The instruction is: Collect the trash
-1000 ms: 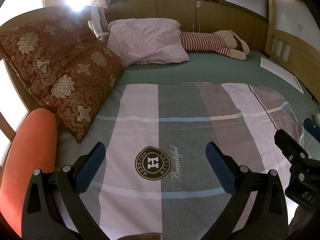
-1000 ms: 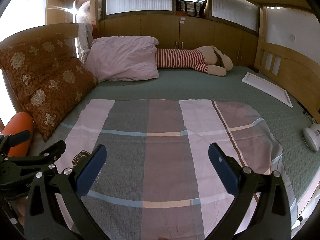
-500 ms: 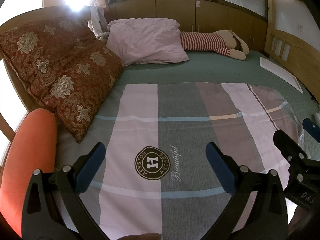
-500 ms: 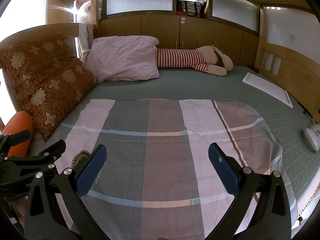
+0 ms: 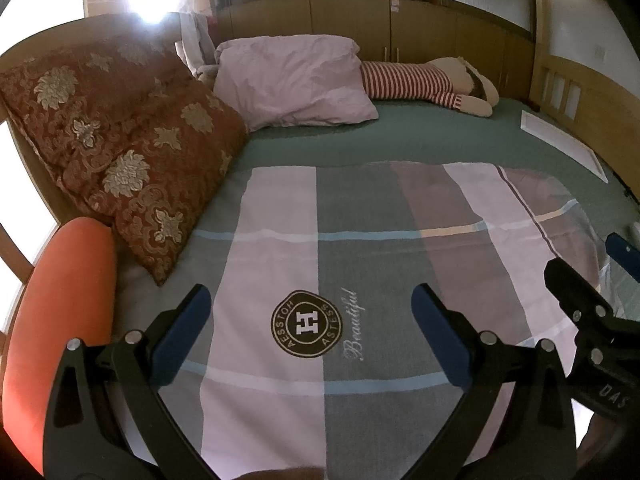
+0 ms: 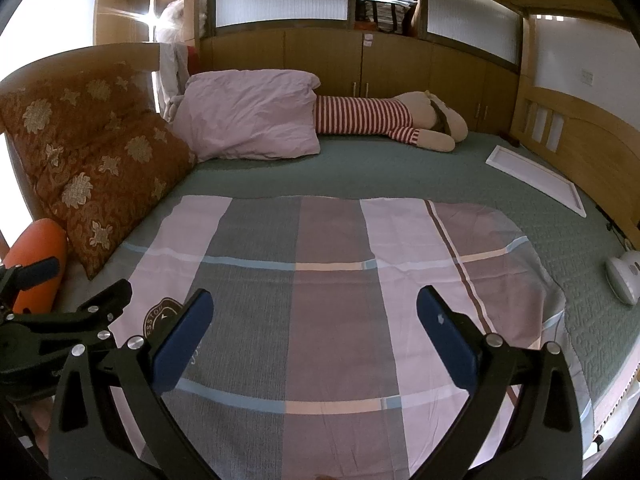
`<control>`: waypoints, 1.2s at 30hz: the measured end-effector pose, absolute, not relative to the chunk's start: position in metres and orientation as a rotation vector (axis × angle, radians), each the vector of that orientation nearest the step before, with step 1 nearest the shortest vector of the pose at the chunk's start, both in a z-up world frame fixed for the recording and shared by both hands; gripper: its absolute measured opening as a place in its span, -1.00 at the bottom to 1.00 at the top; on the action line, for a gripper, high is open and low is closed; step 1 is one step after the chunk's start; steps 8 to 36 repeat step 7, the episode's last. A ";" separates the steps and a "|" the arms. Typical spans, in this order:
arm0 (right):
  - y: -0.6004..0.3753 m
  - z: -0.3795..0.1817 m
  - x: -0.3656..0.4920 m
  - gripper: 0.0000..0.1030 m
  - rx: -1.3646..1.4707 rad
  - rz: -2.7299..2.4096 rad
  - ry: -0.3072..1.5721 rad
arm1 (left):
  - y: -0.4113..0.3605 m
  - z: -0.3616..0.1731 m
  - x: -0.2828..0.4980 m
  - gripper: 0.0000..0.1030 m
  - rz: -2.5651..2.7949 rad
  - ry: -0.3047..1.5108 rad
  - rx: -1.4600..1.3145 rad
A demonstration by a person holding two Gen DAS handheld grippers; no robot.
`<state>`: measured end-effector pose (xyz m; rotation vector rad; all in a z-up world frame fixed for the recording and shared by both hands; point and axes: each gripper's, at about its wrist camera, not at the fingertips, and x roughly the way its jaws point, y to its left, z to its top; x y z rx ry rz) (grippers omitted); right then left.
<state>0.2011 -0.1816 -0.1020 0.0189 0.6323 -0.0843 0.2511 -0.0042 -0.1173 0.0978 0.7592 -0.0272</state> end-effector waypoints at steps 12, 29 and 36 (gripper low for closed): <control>-0.181 -0.103 0.200 0.93 0.018 -0.084 0.633 | 0.002 -0.120 0.255 0.94 -0.025 0.781 0.070; -0.181 -0.103 0.200 0.93 0.018 -0.084 0.633 | 0.002 -0.120 0.255 0.94 -0.025 0.781 0.070; -0.181 -0.103 0.200 0.93 0.018 -0.084 0.633 | 0.002 -0.120 0.255 0.94 -0.025 0.781 0.070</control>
